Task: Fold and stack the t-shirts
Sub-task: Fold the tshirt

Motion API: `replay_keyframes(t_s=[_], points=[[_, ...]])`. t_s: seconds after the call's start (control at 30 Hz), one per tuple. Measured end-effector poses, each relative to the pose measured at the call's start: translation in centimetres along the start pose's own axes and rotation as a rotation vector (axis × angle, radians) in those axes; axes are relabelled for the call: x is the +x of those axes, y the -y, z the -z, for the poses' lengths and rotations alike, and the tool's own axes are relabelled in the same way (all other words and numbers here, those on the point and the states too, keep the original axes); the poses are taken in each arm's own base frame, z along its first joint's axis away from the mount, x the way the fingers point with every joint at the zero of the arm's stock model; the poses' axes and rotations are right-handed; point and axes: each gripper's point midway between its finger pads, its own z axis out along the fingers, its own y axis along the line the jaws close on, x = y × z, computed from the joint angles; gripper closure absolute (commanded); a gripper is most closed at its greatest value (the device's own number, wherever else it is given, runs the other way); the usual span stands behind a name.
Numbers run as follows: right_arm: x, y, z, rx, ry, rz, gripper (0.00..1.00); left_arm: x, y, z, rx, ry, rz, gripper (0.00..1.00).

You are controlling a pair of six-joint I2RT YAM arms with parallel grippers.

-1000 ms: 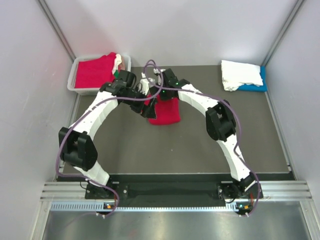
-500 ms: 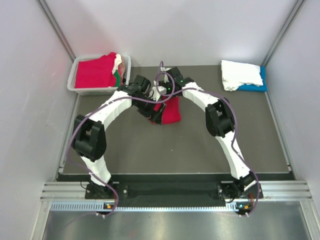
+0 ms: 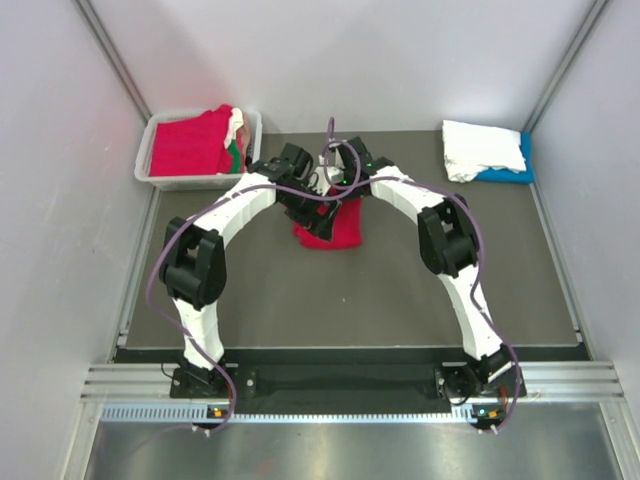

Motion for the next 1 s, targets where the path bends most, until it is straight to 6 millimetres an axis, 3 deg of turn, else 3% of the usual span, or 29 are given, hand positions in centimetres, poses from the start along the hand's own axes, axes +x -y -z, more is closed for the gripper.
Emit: replay_keyframes(t_s=[0.17,0.3,0.4,0.53,0.63,0.83,0.93,1.0], points=[[0.7,0.6,4.1,0.047,-0.013,0.020,0.00,-0.1,0.3,0.3,0.001,0.007,-0.027,0.05],[-0.7,0.4,7.6,0.072,0.037,0.052,0.00,-0.5,0.2,2.8,0.001,0.071,-0.022,0.05],[-2.4,-0.6,9.6,0.073,0.094,0.098,0.00,-1.2,-1.6,6.0,-0.028,0.152,0.012,0.05],[-2.4,-2.5,10.2,0.052,0.108,0.133,0.00,-0.7,-4.7,8.5,-0.065,0.197,0.078,0.05],[0.2,-3.7,9.6,0.052,0.059,0.161,0.00,0.4,-6.7,9.7,-0.074,0.220,0.140,0.04],[8.6,-6.4,7.9,0.053,-0.107,0.224,0.00,3.0,-8.6,10.2,-0.109,0.210,0.228,0.04],[11.2,-7.0,7.6,0.050,-0.159,0.234,0.00,3.8,-8.5,9.7,-0.115,0.191,0.252,0.04],[11.5,-7.0,7.5,0.051,-0.166,0.228,0.00,4.0,-8.5,9.6,-0.117,0.186,0.261,0.04]])
